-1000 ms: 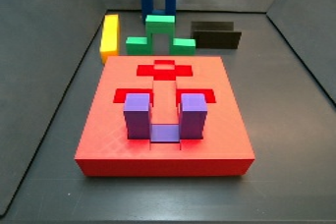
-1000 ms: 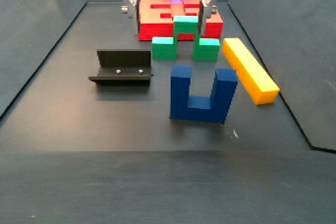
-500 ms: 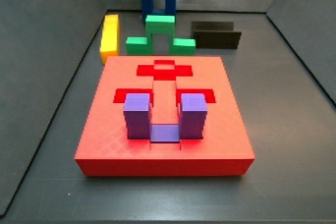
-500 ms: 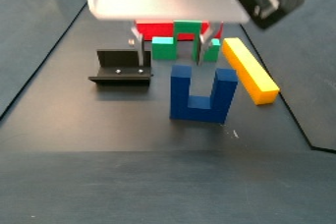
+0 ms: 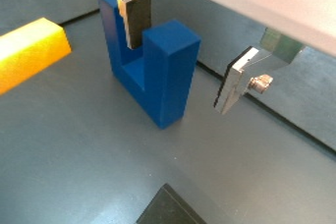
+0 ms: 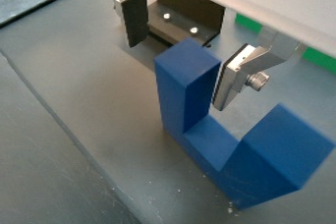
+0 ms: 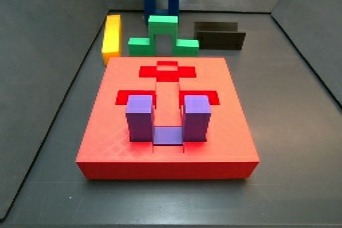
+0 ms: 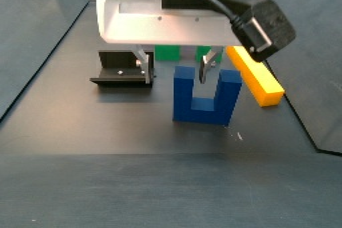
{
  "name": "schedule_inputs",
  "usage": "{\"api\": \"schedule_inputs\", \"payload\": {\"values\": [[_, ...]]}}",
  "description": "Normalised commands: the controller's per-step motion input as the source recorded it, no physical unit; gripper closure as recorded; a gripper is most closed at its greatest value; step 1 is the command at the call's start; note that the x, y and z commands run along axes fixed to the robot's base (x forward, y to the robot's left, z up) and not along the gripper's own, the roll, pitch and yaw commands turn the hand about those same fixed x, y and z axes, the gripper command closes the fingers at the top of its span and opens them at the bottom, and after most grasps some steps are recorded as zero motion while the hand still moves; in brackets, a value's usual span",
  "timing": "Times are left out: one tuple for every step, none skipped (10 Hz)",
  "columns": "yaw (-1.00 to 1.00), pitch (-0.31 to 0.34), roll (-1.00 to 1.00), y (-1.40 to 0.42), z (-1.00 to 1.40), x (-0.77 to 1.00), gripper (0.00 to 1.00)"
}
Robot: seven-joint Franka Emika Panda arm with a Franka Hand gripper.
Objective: Pick up the blue object. Move up. Move to above the board. Insert the blue object.
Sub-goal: Pick up the blue object.
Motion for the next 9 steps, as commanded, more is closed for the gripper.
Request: {"api": "schedule_inputs", "payload": {"values": [[-0.39,-0.084,0.00,0.00,-0.52,0.13,0.00],[-0.48,-0.041,-0.01,0.06,-0.32,0.00,0.00],[-0.33,-0.034,-0.07,0.16,-0.11,-0.10,0.00],[-0.35,-0.063,-0.14,0.23,0.00,-0.22,0.00],[-0.37,-0.141,-0.20,0.24,0.00,-0.31,0.00],[-0.23,-0.074,-0.09,0.10,0.00,-0.12,0.00],[0.00,0.000,0.00,0.00,0.00,0.00,1.00],[0.00,0.000,0.00,0.00,0.00,0.00,1.00],[0.00,0.000,0.00,0.00,0.00,0.00,1.00]]}}
